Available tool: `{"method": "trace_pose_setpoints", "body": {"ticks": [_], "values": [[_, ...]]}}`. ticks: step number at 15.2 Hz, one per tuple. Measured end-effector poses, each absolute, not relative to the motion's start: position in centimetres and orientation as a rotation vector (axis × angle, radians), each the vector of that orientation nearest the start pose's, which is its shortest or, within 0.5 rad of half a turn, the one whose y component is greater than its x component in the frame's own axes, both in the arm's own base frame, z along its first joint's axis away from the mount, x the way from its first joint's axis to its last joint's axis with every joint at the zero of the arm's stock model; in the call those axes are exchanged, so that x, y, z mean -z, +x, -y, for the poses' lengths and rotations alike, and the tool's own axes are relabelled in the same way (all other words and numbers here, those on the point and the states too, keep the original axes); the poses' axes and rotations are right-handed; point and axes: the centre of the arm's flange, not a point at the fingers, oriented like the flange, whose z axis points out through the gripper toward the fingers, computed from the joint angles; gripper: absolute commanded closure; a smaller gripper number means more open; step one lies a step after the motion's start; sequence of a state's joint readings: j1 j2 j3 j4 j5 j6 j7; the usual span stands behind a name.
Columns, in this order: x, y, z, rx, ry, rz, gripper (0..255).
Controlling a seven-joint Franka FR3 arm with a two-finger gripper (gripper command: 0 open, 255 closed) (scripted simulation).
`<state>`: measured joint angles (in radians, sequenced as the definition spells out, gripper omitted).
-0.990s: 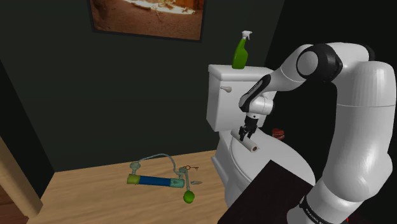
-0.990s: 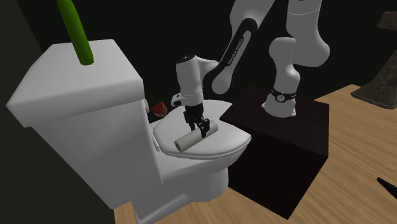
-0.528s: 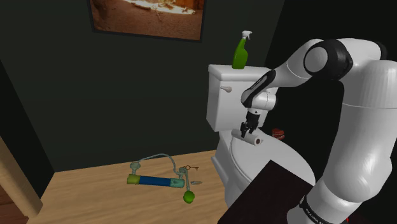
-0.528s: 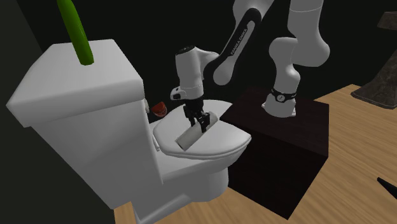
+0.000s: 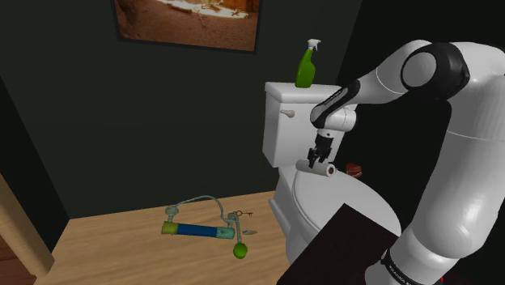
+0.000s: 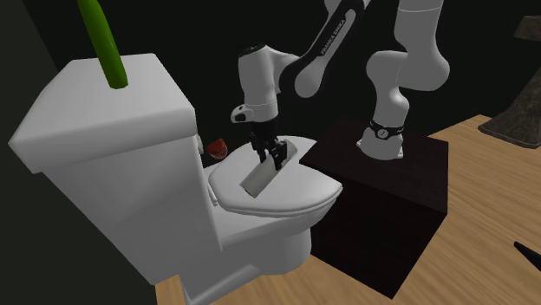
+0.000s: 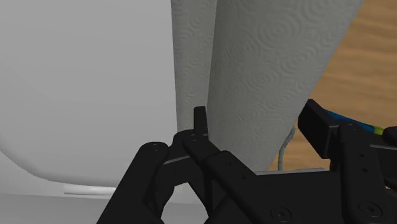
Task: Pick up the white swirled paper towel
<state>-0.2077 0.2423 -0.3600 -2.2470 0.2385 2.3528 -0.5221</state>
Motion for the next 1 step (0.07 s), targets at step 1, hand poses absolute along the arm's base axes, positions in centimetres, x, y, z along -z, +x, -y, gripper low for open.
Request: {"method": "trace_pose_setpoints", "body": {"ticks": [1], "values": [[-25.9,44.62,28.31,-0.089,-3.0,-0.33,255]]}}
